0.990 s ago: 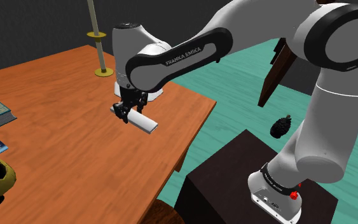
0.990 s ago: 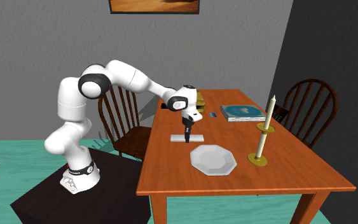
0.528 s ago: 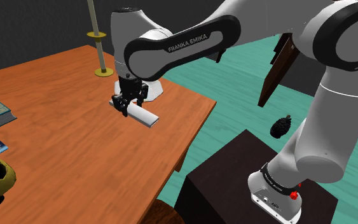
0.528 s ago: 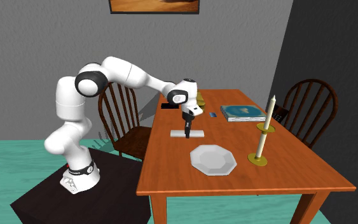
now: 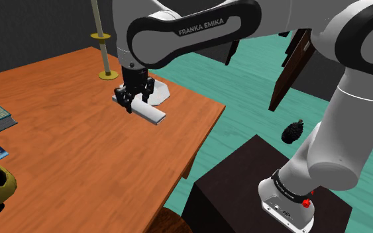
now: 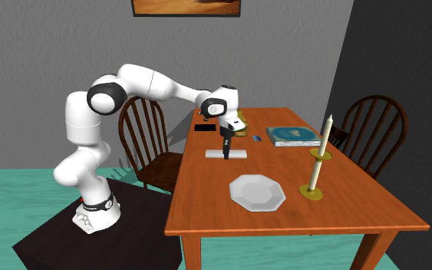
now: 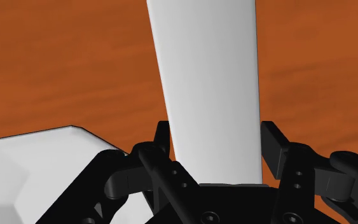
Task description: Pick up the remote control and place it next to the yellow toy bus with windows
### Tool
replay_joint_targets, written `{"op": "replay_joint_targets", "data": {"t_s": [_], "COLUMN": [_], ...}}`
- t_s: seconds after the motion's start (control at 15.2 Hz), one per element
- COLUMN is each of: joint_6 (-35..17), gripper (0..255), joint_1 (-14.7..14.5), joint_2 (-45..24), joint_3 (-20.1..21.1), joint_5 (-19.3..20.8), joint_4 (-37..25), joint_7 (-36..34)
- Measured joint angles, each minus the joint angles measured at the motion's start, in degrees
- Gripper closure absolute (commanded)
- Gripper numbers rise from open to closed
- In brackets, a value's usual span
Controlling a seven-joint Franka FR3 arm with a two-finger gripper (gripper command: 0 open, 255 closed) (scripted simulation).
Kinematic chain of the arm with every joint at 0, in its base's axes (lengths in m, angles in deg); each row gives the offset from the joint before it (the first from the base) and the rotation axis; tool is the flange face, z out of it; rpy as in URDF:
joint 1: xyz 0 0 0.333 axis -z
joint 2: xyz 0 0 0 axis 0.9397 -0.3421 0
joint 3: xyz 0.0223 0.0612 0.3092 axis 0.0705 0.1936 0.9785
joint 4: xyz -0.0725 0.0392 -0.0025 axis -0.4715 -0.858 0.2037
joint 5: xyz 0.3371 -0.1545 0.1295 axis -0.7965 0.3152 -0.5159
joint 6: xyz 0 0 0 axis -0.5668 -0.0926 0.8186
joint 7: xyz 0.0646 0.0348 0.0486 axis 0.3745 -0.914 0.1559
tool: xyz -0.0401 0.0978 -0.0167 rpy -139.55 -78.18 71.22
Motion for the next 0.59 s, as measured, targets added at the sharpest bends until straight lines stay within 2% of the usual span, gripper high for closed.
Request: {"op": "replay_joint_targets", "data": {"t_s": [0.59], "joint_6": [6.68], "gripper": [255], "joint_1": [-0.05], "joint_2": [1.23], "joint_3": [0.26], "joint_5": [-0.64], "joint_4": [-5.55], "joint_7": [0.33]}}
